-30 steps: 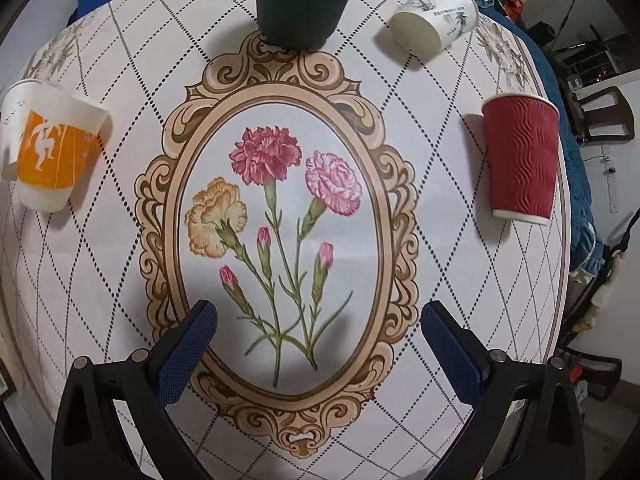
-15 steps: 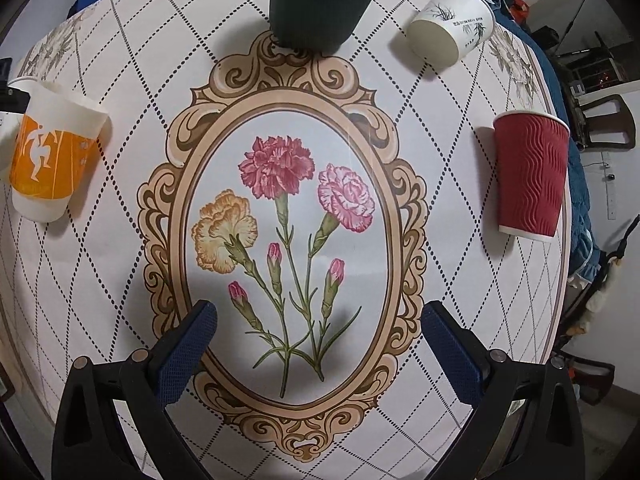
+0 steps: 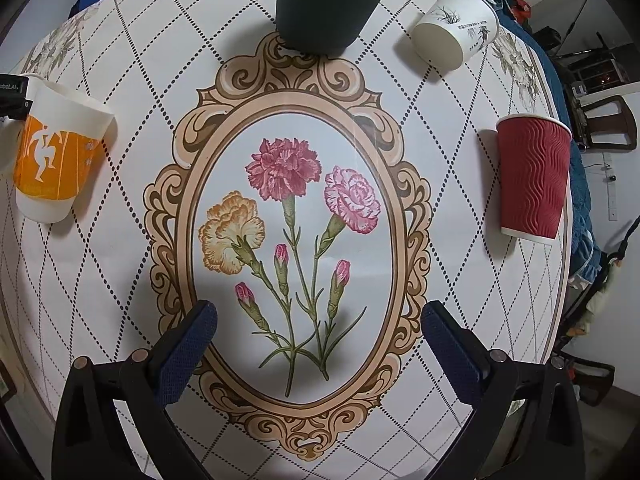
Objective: Flip cup upside down
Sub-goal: 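Close the left gripper around the white paper cup and lift it, then carry the white cup toward the flower oval and set it down upright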
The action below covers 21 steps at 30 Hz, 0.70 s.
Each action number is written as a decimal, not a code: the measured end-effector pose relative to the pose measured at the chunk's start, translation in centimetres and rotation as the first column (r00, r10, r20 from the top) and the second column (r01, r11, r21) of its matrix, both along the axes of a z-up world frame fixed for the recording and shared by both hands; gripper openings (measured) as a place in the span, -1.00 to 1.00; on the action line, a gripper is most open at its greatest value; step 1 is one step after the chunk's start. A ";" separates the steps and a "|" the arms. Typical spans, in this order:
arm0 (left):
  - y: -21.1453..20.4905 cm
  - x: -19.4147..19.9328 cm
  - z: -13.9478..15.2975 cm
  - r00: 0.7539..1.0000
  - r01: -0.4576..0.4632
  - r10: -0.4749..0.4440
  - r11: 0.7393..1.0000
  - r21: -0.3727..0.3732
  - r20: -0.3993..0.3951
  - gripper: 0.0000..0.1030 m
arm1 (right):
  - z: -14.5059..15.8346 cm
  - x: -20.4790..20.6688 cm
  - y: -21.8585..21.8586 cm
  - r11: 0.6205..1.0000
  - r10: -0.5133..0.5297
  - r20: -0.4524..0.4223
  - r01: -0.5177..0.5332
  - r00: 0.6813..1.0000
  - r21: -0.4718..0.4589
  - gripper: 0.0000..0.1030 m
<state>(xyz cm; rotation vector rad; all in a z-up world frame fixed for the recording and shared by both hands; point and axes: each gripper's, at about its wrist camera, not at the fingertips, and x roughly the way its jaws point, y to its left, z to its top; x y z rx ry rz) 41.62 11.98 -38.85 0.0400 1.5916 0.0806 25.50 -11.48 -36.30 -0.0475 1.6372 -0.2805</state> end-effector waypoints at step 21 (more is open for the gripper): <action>1.5 -4.9 10.3 0.992 0.035 -0.030 0.999 -0.038 0.123 0.16 | 1.4 -1.3 -0.7 1.000 -0.009 0.029 0.008 1.000 0.022 1.00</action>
